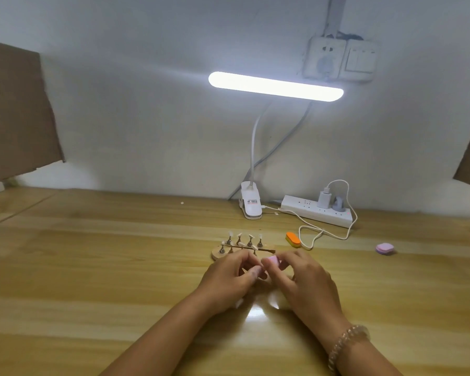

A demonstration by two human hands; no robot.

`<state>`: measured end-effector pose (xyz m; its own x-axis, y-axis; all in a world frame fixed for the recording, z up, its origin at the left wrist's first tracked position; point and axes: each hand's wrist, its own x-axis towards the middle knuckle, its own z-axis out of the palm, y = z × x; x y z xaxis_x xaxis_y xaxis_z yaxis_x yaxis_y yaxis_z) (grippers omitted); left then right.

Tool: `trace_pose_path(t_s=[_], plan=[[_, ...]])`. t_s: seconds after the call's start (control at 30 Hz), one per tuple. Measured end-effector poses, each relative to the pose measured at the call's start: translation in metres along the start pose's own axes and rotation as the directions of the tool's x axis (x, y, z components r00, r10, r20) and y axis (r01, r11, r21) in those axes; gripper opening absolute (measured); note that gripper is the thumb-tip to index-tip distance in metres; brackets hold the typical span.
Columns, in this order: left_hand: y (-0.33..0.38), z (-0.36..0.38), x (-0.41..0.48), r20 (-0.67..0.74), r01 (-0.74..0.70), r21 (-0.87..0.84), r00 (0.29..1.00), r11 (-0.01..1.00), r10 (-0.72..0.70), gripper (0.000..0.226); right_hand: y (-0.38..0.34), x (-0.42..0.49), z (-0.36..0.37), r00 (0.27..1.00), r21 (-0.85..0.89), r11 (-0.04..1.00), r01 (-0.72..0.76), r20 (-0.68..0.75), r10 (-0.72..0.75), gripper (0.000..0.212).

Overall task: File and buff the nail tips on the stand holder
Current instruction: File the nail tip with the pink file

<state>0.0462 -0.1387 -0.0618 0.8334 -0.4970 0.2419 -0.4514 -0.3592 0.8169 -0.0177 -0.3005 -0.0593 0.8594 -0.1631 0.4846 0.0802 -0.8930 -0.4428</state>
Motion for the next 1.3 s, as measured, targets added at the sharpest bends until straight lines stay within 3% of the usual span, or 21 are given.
trace_pose_path(t_s=[0.1,0.23,0.37,0.43,0.6,0.73,0.83,0.97,1.1,1.23,1.3], plan=[[-0.0001,-0.0003,-0.0003,-0.003,0.003,-0.016,1.000,1.000,-0.003,0.012,-0.0034,-0.0027,0.0020,0.998,0.034,0.997,0.066,-0.013,-0.065,0.038],[-0.0003,-0.0008,0.0004,-0.023,0.002,-0.026,1.000,1.000,-0.003,0.011,0.0024,0.0007,0.0012,0.999,0.054,0.998,-0.038,0.004,0.038,0.048],[-0.0013,-0.0003,0.0007,-0.008,0.011,-0.054,1.000,0.998,-0.012,0.007,-0.0038,-0.0031,0.0046,0.995,0.031,0.995,0.093,-0.042,-0.092,0.038],[-0.0014,-0.0002,0.0012,-0.011,0.010,-0.045,1.000,0.999,-0.010,0.007,-0.0031,-0.0017,0.0039,0.997,0.025,0.997,0.067,-0.044,-0.065,0.038],[-0.0021,-0.0008,-0.0002,-0.006,0.001,-0.054,1.000,0.999,-0.001,0.012,-0.0034,-0.0037,0.0039,0.994,0.035,0.994,0.102,-0.037,-0.101,0.037],[-0.0009,-0.0010,-0.0005,-0.013,-0.011,-0.045,1.000,0.999,0.010,0.020,0.0016,0.0000,0.0022,0.999,0.081,0.996,0.029,-0.030,-0.027,0.037],[-0.0001,-0.0023,-0.0002,-0.004,-0.042,-0.076,0.999,0.996,0.042,0.021,-0.0022,-0.0018,0.0036,0.994,0.084,0.991,0.109,-0.037,-0.106,0.038],[-0.0003,-0.0022,0.0009,-0.023,-0.077,-0.078,0.997,0.994,0.075,0.024,0.0037,0.0024,0.0020,0.999,0.108,0.994,0.023,-0.031,-0.020,0.041],[-0.0026,-0.0026,0.0009,-0.010,-0.092,-0.097,0.996,0.991,0.091,0.027,-0.0028,-0.0022,0.0035,0.993,0.120,0.986,0.117,-0.014,-0.116,0.045],[-0.0031,-0.0010,0.0027,-0.024,-0.094,-0.076,0.995,0.993,0.092,0.018,0.0024,0.0022,0.0013,0.999,0.151,0.988,0.020,-0.043,-0.014,0.045],[-0.0036,-0.0012,0.0029,-0.022,-0.088,-0.098,0.996,0.991,0.086,0.022,-0.0010,-0.0004,0.0024,0.997,0.133,0.989,0.072,-0.034,-0.068,0.043]])
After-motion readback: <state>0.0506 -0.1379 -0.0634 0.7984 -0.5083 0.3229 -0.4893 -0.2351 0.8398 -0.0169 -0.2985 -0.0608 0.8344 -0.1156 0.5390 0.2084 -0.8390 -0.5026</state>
